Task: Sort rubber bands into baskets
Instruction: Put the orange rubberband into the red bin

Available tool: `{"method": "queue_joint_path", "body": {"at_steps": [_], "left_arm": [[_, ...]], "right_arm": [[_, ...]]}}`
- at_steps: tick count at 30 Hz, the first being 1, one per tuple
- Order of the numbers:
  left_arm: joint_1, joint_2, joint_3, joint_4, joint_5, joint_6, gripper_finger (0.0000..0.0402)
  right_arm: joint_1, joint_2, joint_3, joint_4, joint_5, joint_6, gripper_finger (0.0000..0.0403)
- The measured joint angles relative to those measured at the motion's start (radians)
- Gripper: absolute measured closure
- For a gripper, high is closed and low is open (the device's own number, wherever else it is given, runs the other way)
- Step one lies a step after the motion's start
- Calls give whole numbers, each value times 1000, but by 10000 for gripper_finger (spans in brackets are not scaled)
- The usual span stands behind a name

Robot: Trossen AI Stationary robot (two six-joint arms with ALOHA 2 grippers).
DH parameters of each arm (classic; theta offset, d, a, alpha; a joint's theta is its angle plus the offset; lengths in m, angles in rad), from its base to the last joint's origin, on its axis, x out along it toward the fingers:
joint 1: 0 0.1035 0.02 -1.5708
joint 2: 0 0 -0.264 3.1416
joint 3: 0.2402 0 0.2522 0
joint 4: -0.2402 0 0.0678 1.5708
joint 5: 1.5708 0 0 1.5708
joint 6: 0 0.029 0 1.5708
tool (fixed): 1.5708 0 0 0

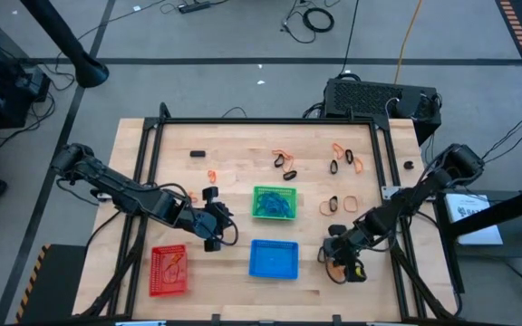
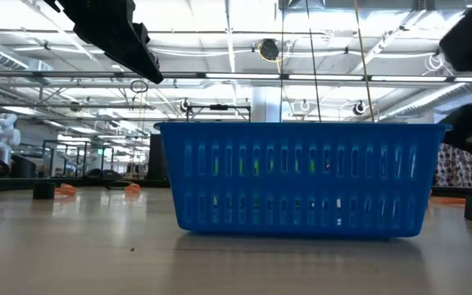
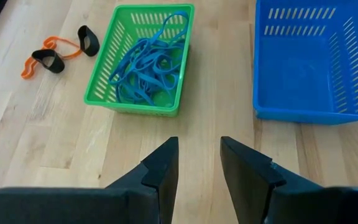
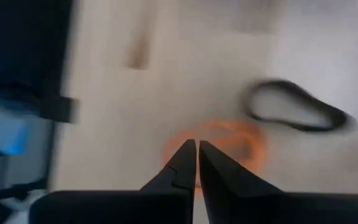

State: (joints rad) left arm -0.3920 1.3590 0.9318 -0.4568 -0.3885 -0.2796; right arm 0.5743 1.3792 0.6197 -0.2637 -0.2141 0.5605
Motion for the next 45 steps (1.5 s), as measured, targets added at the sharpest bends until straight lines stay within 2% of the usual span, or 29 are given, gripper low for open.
{"method": "queue_joint_path", "body": {"at_steps": [2, 5, 15, 20, 24, 32, 36, 41, 45], "left_arm": [[0, 0, 0, 0, 0, 0, 274], [0, 0, 0, 0, 0, -2, 274], [0, 0, 0, 0, 0, -2, 274], [0, 0, 0, 0, 0, -2, 274], [0, 0, 0, 0, 0, -1, 274], [0, 0, 0, 0, 0, -1, 274], [0, 0, 0, 0, 8, -2, 274], [0, 0, 0, 0, 13, -2, 274], [0, 0, 0, 0, 13, -2, 274]], "right_arm": [[8, 2, 0, -67, 47, 10, 392], [11, 5, 0, -128, 57, 21, 392], [12, 5, -1, -123, 93, 32, 392], [16, 5, -1, -117, 160, 99, 389], [17, 5, -1, -105, 161, 86, 366], [17, 5, -1, -121, 157, 103, 285], [18, 5, -18, -139, 157, 134, 268], [27, 3, -62, -123, 152, 177, 274], [33, 4, -68, -71, 123, 159, 323]]}}
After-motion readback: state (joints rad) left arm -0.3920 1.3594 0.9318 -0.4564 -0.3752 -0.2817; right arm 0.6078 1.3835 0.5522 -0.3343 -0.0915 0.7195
